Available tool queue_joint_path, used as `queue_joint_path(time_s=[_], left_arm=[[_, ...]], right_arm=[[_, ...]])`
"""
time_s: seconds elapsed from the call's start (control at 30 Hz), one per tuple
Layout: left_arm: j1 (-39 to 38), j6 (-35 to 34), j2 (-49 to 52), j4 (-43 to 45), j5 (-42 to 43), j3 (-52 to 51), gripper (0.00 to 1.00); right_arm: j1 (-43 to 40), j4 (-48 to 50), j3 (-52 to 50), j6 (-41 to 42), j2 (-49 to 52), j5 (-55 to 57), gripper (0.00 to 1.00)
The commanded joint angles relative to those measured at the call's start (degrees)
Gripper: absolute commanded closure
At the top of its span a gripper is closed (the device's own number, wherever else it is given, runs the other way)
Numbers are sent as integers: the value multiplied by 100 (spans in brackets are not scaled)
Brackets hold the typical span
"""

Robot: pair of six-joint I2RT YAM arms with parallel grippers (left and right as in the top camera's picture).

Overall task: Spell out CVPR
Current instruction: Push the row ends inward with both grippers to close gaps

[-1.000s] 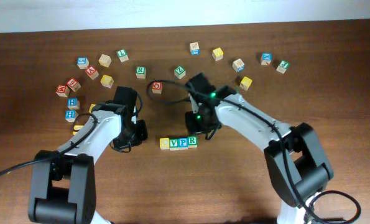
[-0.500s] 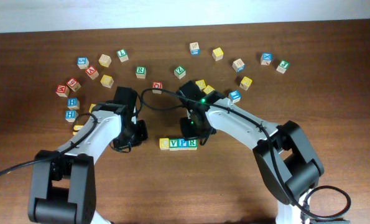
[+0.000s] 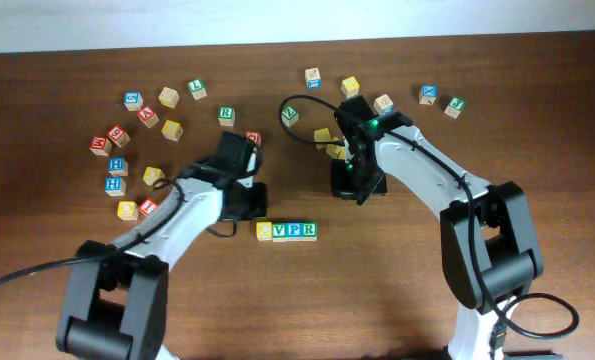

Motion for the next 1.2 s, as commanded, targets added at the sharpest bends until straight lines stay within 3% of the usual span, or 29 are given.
queue_joint_path(time_s=[0.0, 0.3, 1.17], left_arm=[[-173, -267, 52, 114, -168, 83, 100], [-310, -417, 52, -109, 269, 83, 100], [-372, -415, 52, -308, 461, 83, 100]], right_arm=[[20, -20, 57, 20, 48, 116, 96], [20, -42, 57, 17, 48, 114, 96], [20, -42, 57, 17, 48, 114, 96]])
